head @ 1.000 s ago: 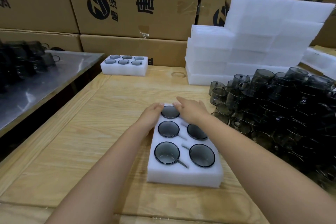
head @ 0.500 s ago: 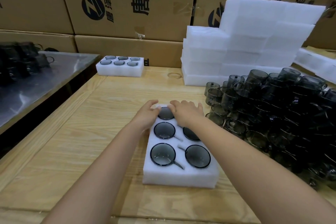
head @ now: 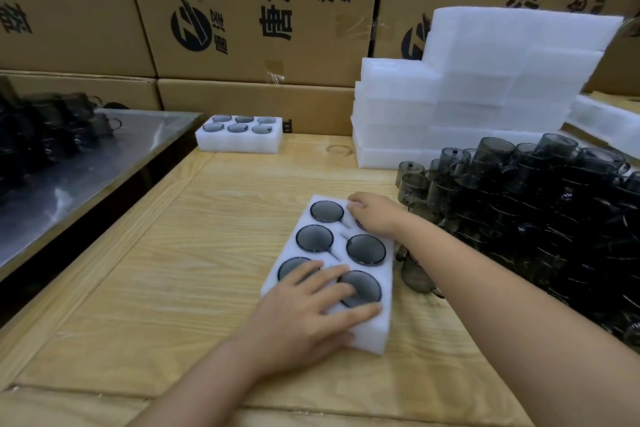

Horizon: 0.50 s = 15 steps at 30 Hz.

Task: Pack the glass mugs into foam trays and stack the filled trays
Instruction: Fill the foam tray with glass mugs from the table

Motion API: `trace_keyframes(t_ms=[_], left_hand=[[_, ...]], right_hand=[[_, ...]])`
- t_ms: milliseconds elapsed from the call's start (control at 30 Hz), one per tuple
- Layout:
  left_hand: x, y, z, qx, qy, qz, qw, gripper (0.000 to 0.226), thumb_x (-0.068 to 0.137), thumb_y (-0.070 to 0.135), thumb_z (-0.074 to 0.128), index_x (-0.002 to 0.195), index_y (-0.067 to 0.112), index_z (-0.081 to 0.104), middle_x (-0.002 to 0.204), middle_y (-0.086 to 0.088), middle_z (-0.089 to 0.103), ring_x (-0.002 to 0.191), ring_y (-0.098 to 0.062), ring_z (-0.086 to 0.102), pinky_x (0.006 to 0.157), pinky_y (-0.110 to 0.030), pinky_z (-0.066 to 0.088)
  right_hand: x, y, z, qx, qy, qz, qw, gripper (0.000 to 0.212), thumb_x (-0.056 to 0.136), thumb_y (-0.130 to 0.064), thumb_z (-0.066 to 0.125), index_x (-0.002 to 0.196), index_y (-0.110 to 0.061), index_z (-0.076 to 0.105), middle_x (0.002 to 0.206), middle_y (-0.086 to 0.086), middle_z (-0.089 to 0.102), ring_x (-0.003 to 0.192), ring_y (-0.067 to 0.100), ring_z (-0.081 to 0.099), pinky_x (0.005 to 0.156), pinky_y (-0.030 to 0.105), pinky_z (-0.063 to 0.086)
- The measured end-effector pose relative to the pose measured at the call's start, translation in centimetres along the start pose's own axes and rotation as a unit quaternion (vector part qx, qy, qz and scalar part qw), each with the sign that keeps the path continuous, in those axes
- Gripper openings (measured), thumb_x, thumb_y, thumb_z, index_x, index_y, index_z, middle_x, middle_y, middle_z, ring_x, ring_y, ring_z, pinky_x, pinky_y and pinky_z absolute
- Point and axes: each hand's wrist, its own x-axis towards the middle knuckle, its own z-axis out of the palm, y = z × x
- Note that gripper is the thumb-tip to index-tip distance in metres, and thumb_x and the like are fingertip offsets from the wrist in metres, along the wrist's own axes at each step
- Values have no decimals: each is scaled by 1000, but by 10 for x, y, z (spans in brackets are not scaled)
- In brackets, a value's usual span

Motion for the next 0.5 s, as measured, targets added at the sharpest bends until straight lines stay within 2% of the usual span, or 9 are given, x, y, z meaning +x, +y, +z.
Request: trace_keyframes(t_ms=[100, 200, 300, 367, 400, 500], left_hand=[[-21, -35, -4, -25, -20, -22, 999, 39, 86, 31, 56, 124, 30, 64, 127, -1, 62, 126, -21, 53, 105, -42, 36], [-45, -62, -11, -57, -27, -148, 987, 45, 75, 28, 51, 116, 22, 68, 132, -2, 58, 126, -23, 52, 106, -40, 30], [-50, -75, -19, -65, -4, -260, 963, 45, 75, 25, 40, 105, 14, 71, 126, -1, 63, 121, -31, 56, 104, -37, 27], [-33, -74, -21, -21, 18, -289, 957, 45, 81, 23, 37, 105, 8, 72, 117, -5, 68, 114, -30, 62, 104, -40, 29], [-20, -70, -20, 0, 22, -294, 956, 47, 84, 25, 37, 111, 6, 70, 115, -6, 69, 113, -28, 63, 104, -41, 30], [18, -52, -6, 43, -15, -274, 961, 56, 89, 37, 34, 127, 6, 61, 124, -6, 65, 115, -23, 62, 101, -40, 44]], right_hand=[[-3, 3, -2, 23, 16, 12, 1000, 44, 100, -31, 36, 140, -13, 40, 144, 9, 44, 131, 27, 40, 105, 35, 32], [-7, 2, -1, 44, 28, 13, 999, 43, 98, -25, 40, 137, -8, 44, 140, 12, 47, 126, 28, 44, 91, 28, 35], [-11, -5, 8, 30, 31, 21, 999, 34, 96, -29, 45, 121, -7, 53, 131, 16, 51, 117, 33, 48, 88, 33, 39], [-14, -11, 19, 12, 54, 42, 998, 32, 95, -32, 43, 116, -10, 53, 126, 16, 50, 115, 35, 47, 89, 36, 39], [-17, -14, 25, 4, 76, 53, 996, 33, 95, -32, 41, 118, -11, 52, 125, 15, 49, 115, 35, 45, 90, 37, 38], [-28, -21, 42, -13, 142, 75, 987, 35, 96, -32, 36, 122, -13, 51, 127, 13, 47, 118, 32, 40, 94, 36, 33]])
